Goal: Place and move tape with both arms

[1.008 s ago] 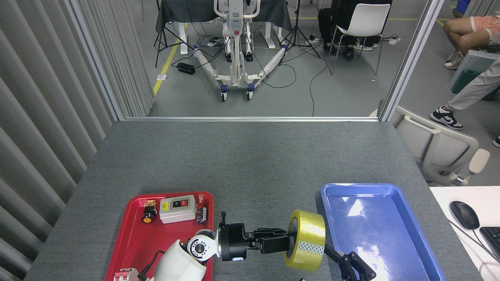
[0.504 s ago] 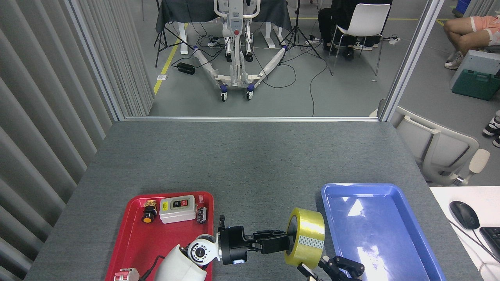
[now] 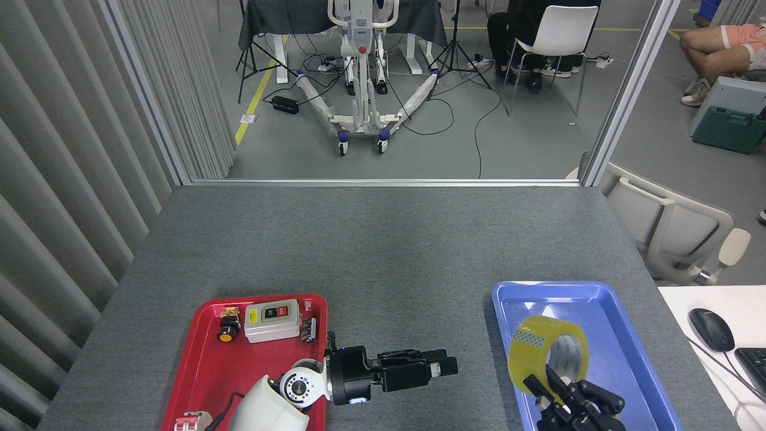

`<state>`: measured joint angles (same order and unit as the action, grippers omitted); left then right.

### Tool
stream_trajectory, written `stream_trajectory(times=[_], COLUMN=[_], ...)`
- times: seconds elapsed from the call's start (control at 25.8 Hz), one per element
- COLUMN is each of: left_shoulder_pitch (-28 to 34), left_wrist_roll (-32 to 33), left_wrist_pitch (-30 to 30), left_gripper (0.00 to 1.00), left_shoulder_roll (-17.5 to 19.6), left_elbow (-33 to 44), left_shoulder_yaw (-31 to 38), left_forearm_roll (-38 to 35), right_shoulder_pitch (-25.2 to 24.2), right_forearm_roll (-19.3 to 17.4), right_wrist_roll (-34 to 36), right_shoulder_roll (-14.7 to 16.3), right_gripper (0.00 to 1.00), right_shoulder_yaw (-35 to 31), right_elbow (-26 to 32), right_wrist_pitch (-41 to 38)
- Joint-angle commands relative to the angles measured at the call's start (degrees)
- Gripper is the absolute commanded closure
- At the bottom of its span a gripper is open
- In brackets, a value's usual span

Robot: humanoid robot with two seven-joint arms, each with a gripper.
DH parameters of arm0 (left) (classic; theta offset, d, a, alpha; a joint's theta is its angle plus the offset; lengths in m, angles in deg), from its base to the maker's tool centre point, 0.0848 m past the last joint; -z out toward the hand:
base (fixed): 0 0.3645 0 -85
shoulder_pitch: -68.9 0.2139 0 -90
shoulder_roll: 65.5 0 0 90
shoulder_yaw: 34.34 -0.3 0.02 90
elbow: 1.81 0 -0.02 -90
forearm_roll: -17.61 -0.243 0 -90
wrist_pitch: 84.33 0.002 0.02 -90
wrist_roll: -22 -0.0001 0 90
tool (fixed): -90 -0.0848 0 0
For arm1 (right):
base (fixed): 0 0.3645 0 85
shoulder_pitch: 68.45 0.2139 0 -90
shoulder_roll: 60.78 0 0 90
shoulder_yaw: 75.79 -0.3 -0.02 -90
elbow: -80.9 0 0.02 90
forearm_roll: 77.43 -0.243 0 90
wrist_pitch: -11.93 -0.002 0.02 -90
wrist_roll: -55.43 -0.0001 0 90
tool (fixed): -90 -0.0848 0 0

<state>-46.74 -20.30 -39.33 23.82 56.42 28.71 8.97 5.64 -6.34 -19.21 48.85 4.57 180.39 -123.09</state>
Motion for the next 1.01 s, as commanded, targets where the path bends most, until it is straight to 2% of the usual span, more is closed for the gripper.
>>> stream_trajectory(times=[0.0,0.12,0.27,0.39,0.5,0.54,0.62,0.66,0.74,0.78,0.85,0.89,0.93,0.97], left_shoulder_pitch=[0.0,-0.2,1.1,5.9,13.0,15.4,19.5,21.2,23.7,25.0,27.6,28.5,28.7,28.7], left_wrist_roll=[-3.6,-7.2,-8.4,-8.4,-8.7,-9.1,-11.6,-13.5,-19.2,-23.3,-31.2,-35.0,-39.3,-42.7], left_wrist_pitch=[0.0,0.0,0.0,0.0,0.0,2.6,12.0,18.5,30.4,35.5,41.9,42.5,42.4,42.5], left_gripper=[0.03,0.02,0.02,0.03,0.05,0.13,0.3,0.3,0.25,0.15,0.07,0.0,0.0,0.0], left_shoulder_roll=[2.2,6.8,16.3,21.6,25.1,25.7,25.9,25.9,25.6,25.4,24.5,23.7,23.0,22.5], left_elbow=[0.4,1.6,5.3,9.1,16.0,18.9,26.8,30.1,34.5,35.9,38.6,39.2,39.2,39.2], left_shoulder_yaw=[1.3,1.9,4.4,8.9,17.3,20.1,23.5,24.0,24.1,24.0,23.5,23.0,22.0,21.2], left_forearm_roll=[-0.1,-0.7,-0.8,-0.8,-1.3,-2.2,-5.7,-8.9,-16.3,-19.6,-24.0,-25.5,-27.0,-28.7], right_shoulder_pitch=[2.1,5.9,10.4,15.5,20.8,21.6,22.1,22.2,22.4,22.8,23.5,23.5,23.5,23.5], right_forearm_roll=[-1.6,-1.2,-1.7,-1.7,-1.8,-2.1,-2.6,-3.0,-3.7,-4.4,-6.2,-7.5,-8.9,-9.7], right_wrist_roll=[-0.7,-2.1,-8.3,-13.6,-16.8,-17.4,-19.8,-21.3,-23.2,-24.1,-27.1,-28.3,-28.7,-28.7], right_shoulder_roll=[2.6,5.3,7.2,7.8,9.5,9.7,9.9,10.0,10.2,10.2,10.2,10.2,10.3,10.6], right_gripper=[1.0,1.0,1.0,1.0,1.0,1.0,1.0,1.0,1.0,1.0,0.99,0.94,0.86,0.66], right_shoulder_yaw=[-2.8,-2.4,-1.7,4.1,11.7,12.9,13.6,13.9,15.2,16.2,17.7,17.8,17.9,17.9], right_elbow=[-4.9,-9.4,-15.2,-21.8,-26.9,-27.6,-28.3,-28.9,-30.3,-30.7,-30.8,-30.8,-30.8,-30.8], right_wrist_pitch=[0.0,0.0,0.0,11.8,23.1,25.5,28.9,29.6,30.0,30.3,31.3,32.1,33.0,33.5])
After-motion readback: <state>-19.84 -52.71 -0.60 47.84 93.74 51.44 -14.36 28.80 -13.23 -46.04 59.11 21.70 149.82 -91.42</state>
